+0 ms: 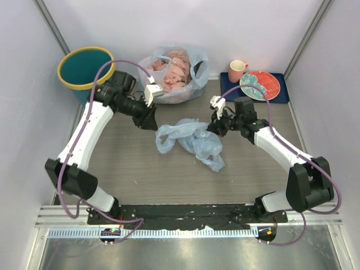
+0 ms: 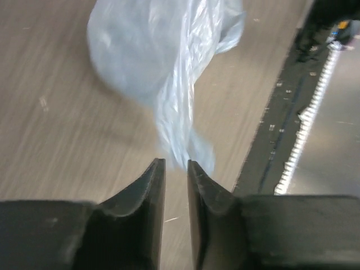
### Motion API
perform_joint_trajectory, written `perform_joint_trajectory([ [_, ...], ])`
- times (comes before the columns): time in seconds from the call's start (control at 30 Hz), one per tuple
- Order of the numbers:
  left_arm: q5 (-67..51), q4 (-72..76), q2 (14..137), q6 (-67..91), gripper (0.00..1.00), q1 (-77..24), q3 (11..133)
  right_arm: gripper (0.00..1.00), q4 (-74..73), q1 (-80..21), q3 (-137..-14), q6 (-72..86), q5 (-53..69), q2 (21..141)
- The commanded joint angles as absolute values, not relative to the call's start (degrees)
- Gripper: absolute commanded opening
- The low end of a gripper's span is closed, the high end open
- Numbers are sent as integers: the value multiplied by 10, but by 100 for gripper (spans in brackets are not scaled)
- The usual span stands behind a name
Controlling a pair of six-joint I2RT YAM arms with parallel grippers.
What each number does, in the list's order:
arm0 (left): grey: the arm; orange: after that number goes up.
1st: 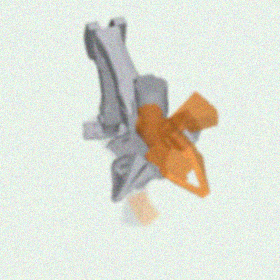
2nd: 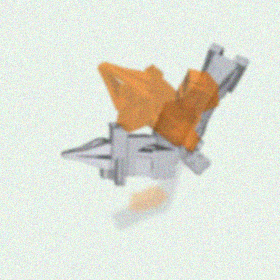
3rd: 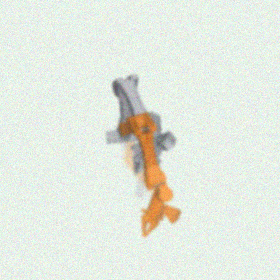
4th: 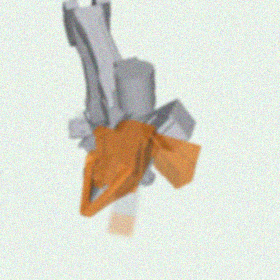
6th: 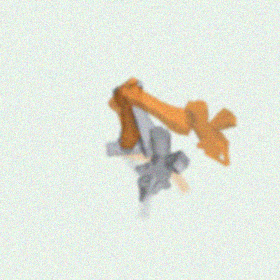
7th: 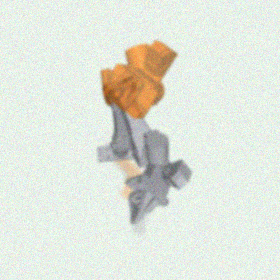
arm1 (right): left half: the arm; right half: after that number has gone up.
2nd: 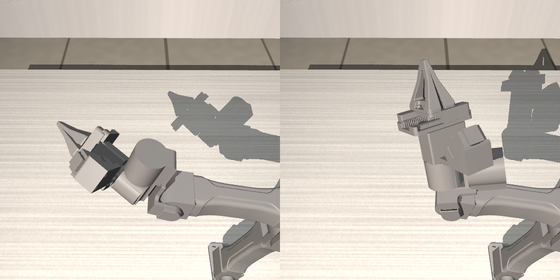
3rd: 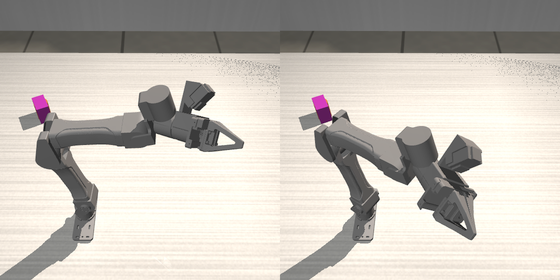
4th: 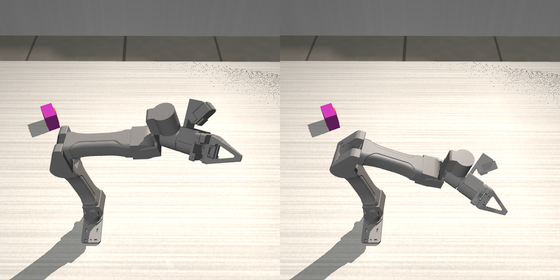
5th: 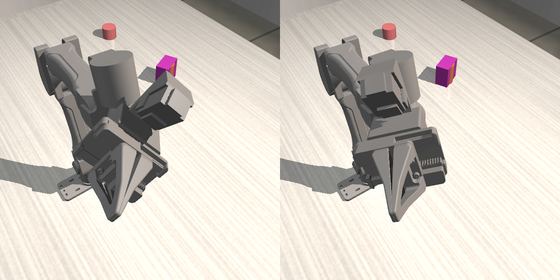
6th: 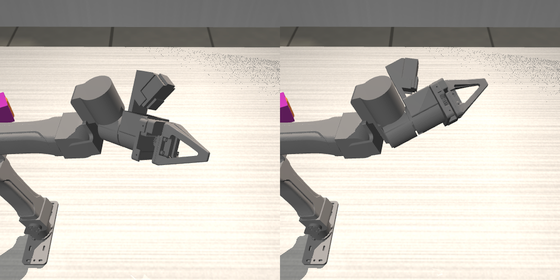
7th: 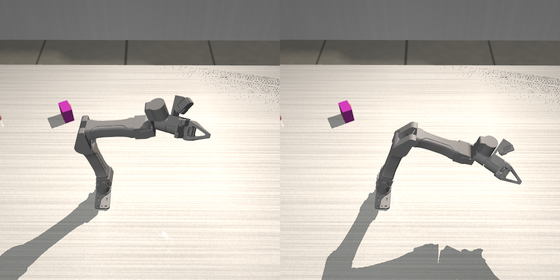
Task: Put the trash bags into the trash bin
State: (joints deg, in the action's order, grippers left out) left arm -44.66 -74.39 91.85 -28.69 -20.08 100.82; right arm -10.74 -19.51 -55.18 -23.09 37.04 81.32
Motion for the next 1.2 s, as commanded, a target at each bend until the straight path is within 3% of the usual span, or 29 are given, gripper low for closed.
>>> perform_joint_trajectory([
  [0.0,-354,-582,831,-186,38,-188,918,1,-124,-179,-545,-177,376,771],
  [0.07,-340,-495,792,-110,59,-189,850,1,-128,-178,-553,-142,381,779],
  [0.17,-357,-379,736,-15,82,-188,749,1,-138,-179,-576,-77,365,801],
  [0.23,-357,-318,685,45,87,-188,688,1,-142,-178,-587,-29,346,811],
  [0.27,-351,-249,666,99,99,-188,620,1,-148,-176,-591,-13,343,823],
  [0.43,-301,-45,576,265,100,-188,420,1,-145,-153,-594,86,341,855],
  [0.57,-300,39,616,323,100,-202,346,1,-128,-129,-591,143,369,881],
  [0.9,-301,269,813,408,100,-284,333,1,-99,-104,-585,199,386,932],
  [1.17,-213,353,911,437,100,-345,331,1,-69,-91,-571,246,393,951],
])
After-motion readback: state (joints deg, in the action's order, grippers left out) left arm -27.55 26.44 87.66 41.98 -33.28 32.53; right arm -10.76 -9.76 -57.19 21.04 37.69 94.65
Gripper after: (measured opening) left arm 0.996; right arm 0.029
